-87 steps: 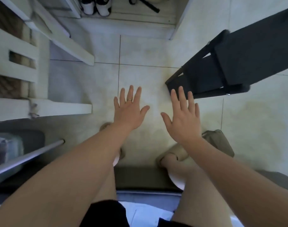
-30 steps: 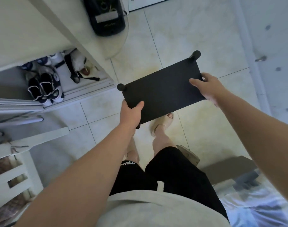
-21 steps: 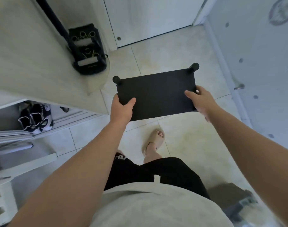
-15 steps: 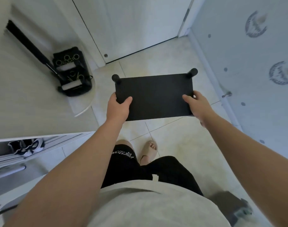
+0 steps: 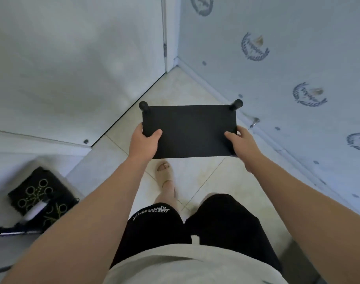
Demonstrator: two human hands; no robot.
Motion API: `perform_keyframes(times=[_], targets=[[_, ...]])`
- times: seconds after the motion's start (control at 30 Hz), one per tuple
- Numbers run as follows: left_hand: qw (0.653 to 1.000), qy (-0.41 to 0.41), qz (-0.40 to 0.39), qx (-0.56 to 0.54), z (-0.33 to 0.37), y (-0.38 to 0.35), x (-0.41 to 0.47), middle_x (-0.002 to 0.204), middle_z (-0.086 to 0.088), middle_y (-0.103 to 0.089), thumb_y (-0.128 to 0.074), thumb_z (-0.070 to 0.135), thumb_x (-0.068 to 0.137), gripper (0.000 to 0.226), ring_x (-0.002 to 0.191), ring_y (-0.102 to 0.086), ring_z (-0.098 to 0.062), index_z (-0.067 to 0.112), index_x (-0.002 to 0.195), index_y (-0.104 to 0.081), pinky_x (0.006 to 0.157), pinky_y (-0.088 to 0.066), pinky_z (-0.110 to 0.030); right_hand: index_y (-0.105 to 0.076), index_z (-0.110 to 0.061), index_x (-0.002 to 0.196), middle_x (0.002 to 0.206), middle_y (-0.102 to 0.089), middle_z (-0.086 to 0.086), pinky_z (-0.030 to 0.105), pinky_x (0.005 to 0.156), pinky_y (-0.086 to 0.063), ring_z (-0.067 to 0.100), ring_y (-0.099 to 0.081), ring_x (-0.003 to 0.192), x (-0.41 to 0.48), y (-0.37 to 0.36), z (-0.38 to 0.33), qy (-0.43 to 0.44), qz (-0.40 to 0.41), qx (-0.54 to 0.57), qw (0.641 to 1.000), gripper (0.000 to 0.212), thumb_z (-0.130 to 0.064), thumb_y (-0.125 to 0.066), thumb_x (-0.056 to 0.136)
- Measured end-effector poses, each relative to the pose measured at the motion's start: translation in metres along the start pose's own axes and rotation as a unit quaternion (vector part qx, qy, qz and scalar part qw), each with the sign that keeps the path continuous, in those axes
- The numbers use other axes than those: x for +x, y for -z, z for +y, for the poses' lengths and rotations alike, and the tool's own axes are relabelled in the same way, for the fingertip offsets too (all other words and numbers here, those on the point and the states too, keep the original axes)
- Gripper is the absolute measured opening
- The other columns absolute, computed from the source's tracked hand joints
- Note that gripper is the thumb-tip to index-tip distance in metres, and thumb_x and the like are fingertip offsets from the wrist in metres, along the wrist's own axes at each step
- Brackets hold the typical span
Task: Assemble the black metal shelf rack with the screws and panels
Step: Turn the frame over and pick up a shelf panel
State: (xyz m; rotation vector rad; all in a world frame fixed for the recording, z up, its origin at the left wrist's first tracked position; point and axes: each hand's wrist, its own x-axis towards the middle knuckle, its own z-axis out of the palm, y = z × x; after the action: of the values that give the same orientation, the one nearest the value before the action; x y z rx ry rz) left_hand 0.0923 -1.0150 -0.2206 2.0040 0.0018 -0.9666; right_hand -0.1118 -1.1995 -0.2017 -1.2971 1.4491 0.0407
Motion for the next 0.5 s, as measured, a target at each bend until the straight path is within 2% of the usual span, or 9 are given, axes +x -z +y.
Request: perform_keyframes(times=[0.1,0.23,0.33,0.43,0.5], targets=[[0.999,-0.017,-0.036,0.029,0.037,-0.010,0.041,0.106,0.017,-0.065,-0.064,0.033,0.091,0.031,0.098,-0.062,-0.007,0.034,0.121,-0.058,0.081,-0.053,-0.030,-0.045,-0.024,0.146,0.127,-0.062,-0.002,0.041,0.094,-0.054,0.017,-0.063,0.108,0.024,0.004,-0.018,-0.024,0.023,0.042,0.999,0.050,-0.035,-0.058,0.098],[0.994,-0.045,-0.065,0.080,0.083,-0.041,0.089,0.098,0.019,-0.065,-0.066,0.037,0.088,0.026,0.089,-0.062,-0.002,0.037,0.112,-0.058,0.070,-0.050,-0.027,-0.046,-0.025,0.145,0.128,-0.061,-0.002,0.030,0.077,-0.052,0.011,-0.063,0.101,0.060,0.015,-0.034,-0.058,0.062,0.101,0.991,0.048,-0.034,-0.058,0.100],[0.988,-0.059,-0.086,0.114,0.110,-0.074,0.127,0.099,0.015,-0.067,-0.066,0.038,0.086,0.030,0.089,-0.065,-0.007,0.031,0.115,-0.062,0.076,-0.057,-0.034,-0.045,-0.025,0.147,0.131,-0.057,-0.002,0.037,0.088,-0.053,0.018,-0.060,0.107,0.094,0.027,-0.038,-0.084,0.085,0.131,0.984,0.048,-0.034,-0.057,0.101],[0.982,-0.060,-0.106,0.143,0.134,-0.109,0.162,0.098,0.014,-0.068,-0.067,0.037,0.086,0.031,0.090,-0.066,-0.011,0.030,0.116,-0.063,0.082,-0.059,-0.041,-0.044,-0.026,0.148,0.129,-0.057,-0.002,0.031,0.082,-0.048,0.018,-0.059,0.107,0.128,0.042,-0.041,-0.100,0.101,0.154,0.978,0.050,-0.035,-0.058,0.101],[0.979,-0.061,-0.107,0.159,0.146,-0.130,0.182,0.097,0.015,-0.067,-0.067,0.037,0.086,0.030,0.089,-0.066,-0.011,0.031,0.115,-0.062,0.081,-0.060,-0.042,-0.043,-0.026,0.149,0.129,-0.057,-0.002,0.034,0.087,-0.050,0.018,-0.060,0.107,0.149,0.052,-0.046,-0.117,0.099,0.173,0.973,0.052,-0.035,-0.059,0.100]])
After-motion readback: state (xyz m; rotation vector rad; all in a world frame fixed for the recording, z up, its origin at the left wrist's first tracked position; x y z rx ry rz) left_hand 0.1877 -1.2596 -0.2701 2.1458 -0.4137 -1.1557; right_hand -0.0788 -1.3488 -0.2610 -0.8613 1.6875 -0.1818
